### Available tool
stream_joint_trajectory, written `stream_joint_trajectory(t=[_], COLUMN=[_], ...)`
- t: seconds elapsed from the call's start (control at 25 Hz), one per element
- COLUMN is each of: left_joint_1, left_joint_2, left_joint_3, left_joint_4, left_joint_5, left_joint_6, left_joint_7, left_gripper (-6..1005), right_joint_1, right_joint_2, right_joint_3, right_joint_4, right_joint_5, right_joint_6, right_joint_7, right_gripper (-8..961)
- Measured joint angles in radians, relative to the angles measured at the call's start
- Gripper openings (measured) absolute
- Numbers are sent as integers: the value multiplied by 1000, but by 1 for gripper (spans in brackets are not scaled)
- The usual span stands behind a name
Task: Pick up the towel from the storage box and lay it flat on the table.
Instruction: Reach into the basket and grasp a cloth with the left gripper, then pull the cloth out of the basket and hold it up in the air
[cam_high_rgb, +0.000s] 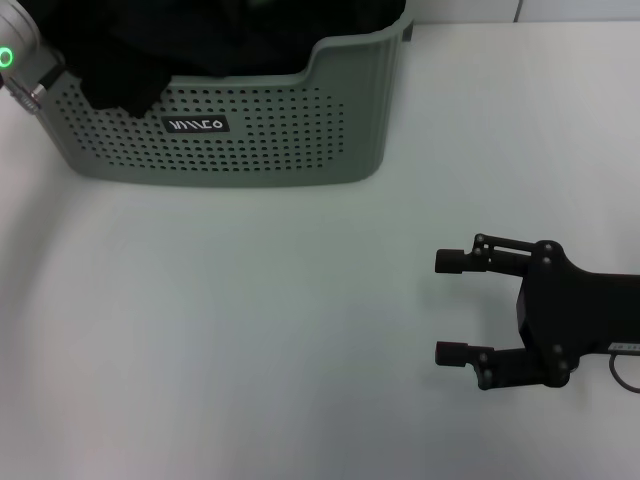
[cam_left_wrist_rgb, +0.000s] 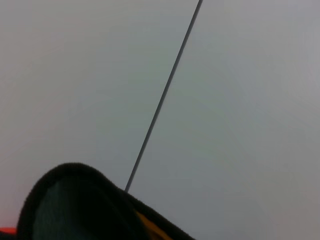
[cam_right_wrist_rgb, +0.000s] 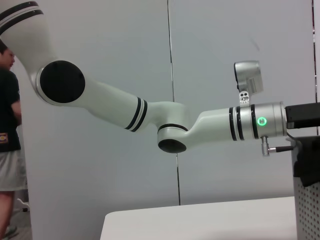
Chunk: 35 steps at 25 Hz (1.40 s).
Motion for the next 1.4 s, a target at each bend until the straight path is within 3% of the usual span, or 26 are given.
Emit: stream_joint_trajectory(t=[0.44, 0.68, 0.76, 0.92, 1.08, 1.4], left_joint_1=[0, -4, -3, 10, 48, 153], left_joint_2=[-2, -2, -1, 28, 43, 40], left_joint_3=[-8, -10, -10, -16, -25, -26], left_joint_4=[-18, -31, -32, -50, -49, -4], left_joint_5=[-4, -14, -15, -27, -70, -316], left_joint_6=[-7, 5, 28, 237, 445, 978], left_joint_7=[3, 4, 1, -43, -78, -192], left_gripper=[203, 179, 120, 2, 4, 8], right_joint_1=[-2, -2, -2, -2, -1, 0], right_joint_2=[2, 2, 2, 2, 2, 3], right_joint_3=[-4, -4, -3, -3, -2, -2], right_joint_4=[12, 14, 15, 21, 28, 28], right_joint_5=[0, 0, 0, 0, 0, 36], right_joint_6=[4, 5, 5, 5, 7, 7], right_joint_7=[-2, -2, -2, -8, -26, -36], right_gripper=[772, 769, 769, 767, 765, 762])
